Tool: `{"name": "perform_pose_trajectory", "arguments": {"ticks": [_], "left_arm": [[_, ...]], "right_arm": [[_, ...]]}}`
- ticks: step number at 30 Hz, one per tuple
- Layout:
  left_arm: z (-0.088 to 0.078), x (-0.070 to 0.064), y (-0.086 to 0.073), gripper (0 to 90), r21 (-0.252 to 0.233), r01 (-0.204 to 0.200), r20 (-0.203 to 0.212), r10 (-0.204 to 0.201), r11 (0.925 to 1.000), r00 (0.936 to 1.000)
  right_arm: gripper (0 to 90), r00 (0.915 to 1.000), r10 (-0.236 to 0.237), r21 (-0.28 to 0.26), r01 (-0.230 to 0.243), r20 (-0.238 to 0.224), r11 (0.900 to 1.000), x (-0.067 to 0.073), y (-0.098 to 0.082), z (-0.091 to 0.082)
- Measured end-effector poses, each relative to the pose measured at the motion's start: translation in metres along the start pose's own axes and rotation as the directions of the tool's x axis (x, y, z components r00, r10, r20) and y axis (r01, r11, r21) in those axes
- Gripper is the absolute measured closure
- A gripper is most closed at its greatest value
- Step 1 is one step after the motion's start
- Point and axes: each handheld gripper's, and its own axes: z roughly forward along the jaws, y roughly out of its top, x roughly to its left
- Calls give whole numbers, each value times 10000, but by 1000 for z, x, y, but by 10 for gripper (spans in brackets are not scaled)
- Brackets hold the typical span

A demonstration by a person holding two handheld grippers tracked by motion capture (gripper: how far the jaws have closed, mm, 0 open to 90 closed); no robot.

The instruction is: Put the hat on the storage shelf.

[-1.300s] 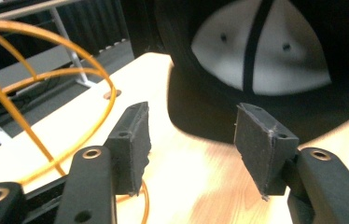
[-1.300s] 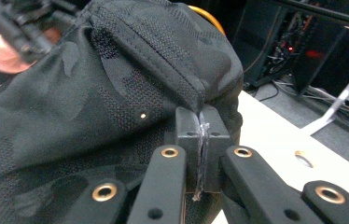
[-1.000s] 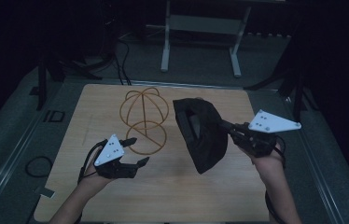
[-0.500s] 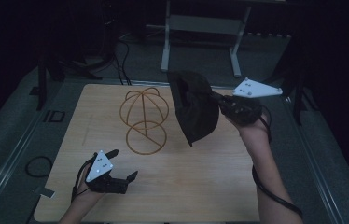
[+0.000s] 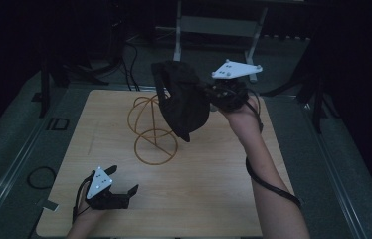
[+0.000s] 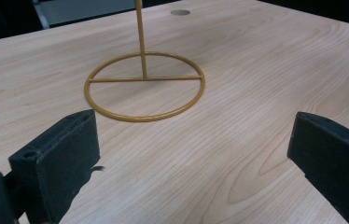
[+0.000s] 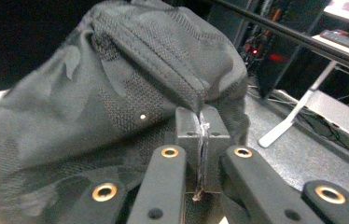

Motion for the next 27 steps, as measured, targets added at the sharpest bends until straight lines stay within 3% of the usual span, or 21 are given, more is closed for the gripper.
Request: {"name": "perform_pose_trajectory", "arguments": {"ticks": [12,21,27], "left_arm": [[3,0,-5,29,158,14,106,-15,9999,9999],[5,-1,-7,29,196,24,237,-29,9998,9997],[6,2,-8,29,179,20,100,-21,9998,9999]], "right_arm": [[888,9968,-209,872,277,-774,9958,25,-3,45],[887,9918,24,1351,150,-1278,9907,35,-10,67],[885,9880,242,1416,-24,-1524,9899,41,-12,78]]}}
